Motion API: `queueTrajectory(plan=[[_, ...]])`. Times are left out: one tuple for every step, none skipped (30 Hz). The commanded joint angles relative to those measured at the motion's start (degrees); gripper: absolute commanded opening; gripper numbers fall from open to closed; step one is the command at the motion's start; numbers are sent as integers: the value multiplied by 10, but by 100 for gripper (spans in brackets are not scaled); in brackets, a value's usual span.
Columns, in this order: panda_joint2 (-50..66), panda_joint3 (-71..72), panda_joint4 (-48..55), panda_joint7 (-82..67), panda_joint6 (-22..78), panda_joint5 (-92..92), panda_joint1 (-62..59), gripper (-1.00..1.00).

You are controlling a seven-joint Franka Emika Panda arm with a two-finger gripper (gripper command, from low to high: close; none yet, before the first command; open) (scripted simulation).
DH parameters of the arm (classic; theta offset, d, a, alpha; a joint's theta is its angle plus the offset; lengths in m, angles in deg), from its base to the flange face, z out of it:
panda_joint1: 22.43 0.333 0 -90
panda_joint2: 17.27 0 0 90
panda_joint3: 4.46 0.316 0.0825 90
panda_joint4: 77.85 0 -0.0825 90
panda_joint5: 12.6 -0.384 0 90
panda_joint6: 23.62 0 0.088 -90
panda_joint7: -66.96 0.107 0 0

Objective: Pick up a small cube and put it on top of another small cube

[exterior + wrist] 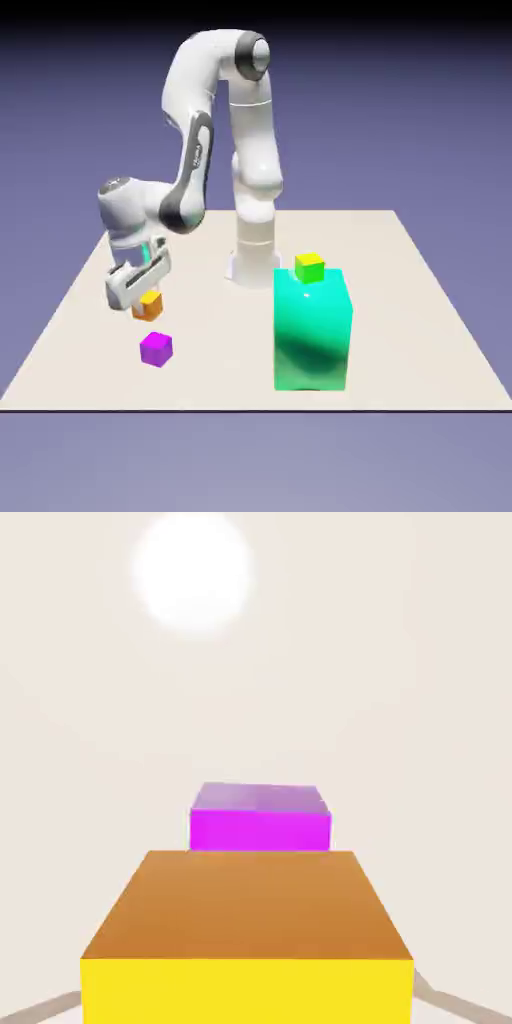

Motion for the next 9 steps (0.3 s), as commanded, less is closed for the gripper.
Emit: queueTrajectory(plan=[[21, -14, 0, 12, -19, 18, 13, -100], [42, -28, -1, 24, -38, 35, 26, -100], [62, -43, -1, 36, -57, 53, 40, -100], [83, -57, -2, 48, -77, 71, 53, -100], [103, -70, -2, 60, -95, 87, 65, -100], [103, -70, -2, 60, -95, 87, 65, 100], [103, -70, -2, 60, -95, 87, 65, 100], [82, -56, -2, 48, -76, 70, 52, 100], [61, -42, -1, 36, -56, 52, 39, 100]])
